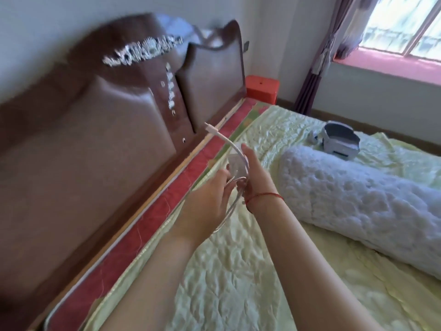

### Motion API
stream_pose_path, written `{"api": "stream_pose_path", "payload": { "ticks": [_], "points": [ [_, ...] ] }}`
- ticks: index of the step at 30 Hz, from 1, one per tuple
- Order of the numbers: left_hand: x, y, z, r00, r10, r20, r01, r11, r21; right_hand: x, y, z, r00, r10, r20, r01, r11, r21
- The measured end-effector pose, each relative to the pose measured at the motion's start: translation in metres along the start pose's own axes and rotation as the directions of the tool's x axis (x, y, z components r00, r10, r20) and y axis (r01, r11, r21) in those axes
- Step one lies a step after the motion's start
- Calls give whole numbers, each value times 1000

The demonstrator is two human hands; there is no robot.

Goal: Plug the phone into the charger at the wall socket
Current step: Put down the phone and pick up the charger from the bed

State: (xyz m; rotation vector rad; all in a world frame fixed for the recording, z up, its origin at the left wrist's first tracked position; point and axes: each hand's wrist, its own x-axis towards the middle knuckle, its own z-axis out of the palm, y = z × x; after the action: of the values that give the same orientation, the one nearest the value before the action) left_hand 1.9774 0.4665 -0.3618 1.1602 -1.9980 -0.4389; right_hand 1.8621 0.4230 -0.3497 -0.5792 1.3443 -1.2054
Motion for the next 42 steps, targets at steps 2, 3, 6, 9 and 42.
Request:
{"api": "stream_pose_path", "payload": {
  "ticks": [2, 3, 6, 9, 42],
  "points": [
    [19, 21, -31, 998, -63, -20, 61, 994, -87, -19, -38, 18, 993, -118, 25, 117, 992, 56],
    [28, 33, -47, 992, -117, -43, 110, 984, -141, -29, -57, 28, 983, -178, 45, 174, 981, 87],
    [49, 66, -93, 954, -253, -161, 204, 941, -271, -62, -103, 60, 947, -310, 79, 297, 943, 148],
    [66, 98, -136, 923, -280, -264, 198, 934, -298, -100, -133, 90, 901, -418, 112, 393, 899, 193],
    [-234, 187, -435, 221, -489, -844, 353, 847, -398, -433, -56, 320, 299, -445, 844, 395, 863, 315]
  ]
}}
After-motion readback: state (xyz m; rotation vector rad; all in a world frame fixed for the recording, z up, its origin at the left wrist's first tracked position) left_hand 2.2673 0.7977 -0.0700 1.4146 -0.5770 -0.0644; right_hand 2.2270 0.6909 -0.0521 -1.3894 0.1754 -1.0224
